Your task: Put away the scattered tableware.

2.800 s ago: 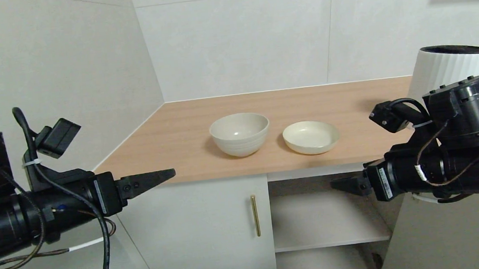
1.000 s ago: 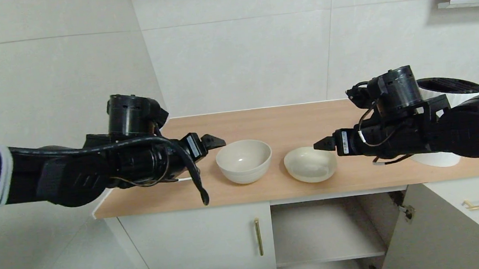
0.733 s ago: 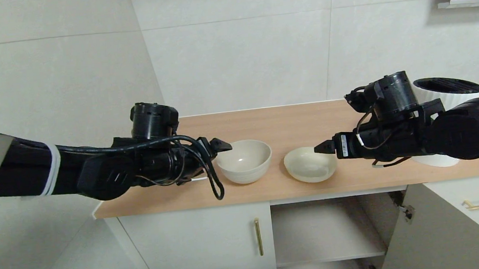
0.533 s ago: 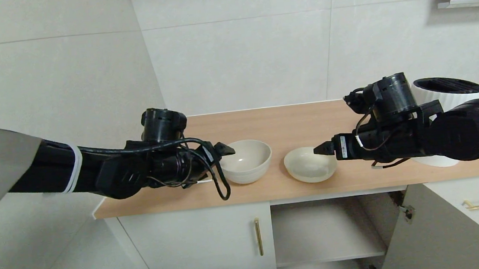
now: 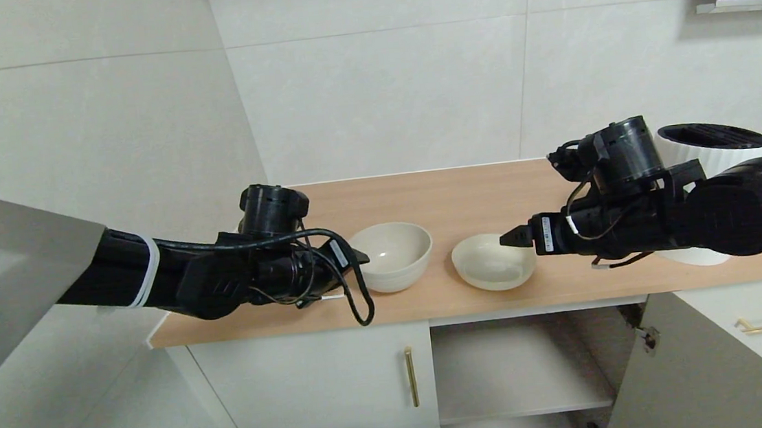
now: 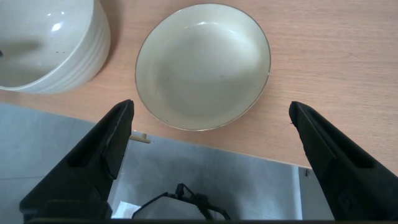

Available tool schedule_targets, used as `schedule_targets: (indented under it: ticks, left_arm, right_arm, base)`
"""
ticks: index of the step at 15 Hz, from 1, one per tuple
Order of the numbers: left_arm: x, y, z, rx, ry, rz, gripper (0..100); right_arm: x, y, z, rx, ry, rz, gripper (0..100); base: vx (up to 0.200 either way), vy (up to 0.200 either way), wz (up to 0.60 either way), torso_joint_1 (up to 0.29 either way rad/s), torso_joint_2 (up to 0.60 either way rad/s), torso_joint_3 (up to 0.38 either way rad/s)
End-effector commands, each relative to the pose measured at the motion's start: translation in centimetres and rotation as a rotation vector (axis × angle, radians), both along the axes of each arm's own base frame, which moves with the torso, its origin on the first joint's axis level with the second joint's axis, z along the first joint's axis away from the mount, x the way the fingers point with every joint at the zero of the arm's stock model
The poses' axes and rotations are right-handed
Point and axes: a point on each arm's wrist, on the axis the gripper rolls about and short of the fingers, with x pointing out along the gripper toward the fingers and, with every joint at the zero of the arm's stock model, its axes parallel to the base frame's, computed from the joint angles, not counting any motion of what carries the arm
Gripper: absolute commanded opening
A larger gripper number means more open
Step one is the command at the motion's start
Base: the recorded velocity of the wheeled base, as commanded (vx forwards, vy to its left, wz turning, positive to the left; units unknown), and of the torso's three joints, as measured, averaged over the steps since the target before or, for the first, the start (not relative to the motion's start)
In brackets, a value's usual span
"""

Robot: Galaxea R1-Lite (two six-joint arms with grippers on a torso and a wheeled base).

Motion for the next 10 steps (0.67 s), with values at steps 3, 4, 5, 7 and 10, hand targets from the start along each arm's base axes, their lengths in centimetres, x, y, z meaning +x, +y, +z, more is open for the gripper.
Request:
schedule_targets:
  ticks: [3, 4, 5, 7, 10]
  left_arm:
    - [-0.1, 0.0, 0.1, 0.000, 0.000, 0.000, 0]
    - [-0.1, 0.0, 0.1, -0.001, -0.002, 0.000, 0]
    - [-0.1, 0.0, 0.3, -0.002, -0.004, 0.000, 0]
    - [-0.2, 0.1, 0.4, -0.003, -0.006, 0.000, 0]
    - [-0.3, 0.1, 0.8, -0.006, -0.014, 0.000, 0]
  right_arm:
    - [-0.1, -0.1, 0.3, 0.003, -0.008, -0.002, 100]
    - [-0.1, 0.0, 0.3, 0.003, -0.008, -0.001, 100]
    - [-0.1, 0.0, 0.2, 0.002, -0.006, -0.001, 100]
    - [0.0, 0.0, 0.1, 0.000, -0.004, -0.002, 100]
    - [1.3, 0.4, -1.3, -0.066, -0.001, -0.084, 100]
  base:
    - [0.000, 0.000, 0.00, 0.000, 0.00, 0.000]
    - [0.000, 0.000, 0.00, 0.000, 0.00, 0.000]
    - [0.000, 0.000, 0.00, 0.000, 0.00, 0.000]
    - [0.000, 0.000, 0.00, 0.000, 0.00, 0.000]
    - [0.000, 0.000, 0.00, 0.000, 0.00, 0.000]
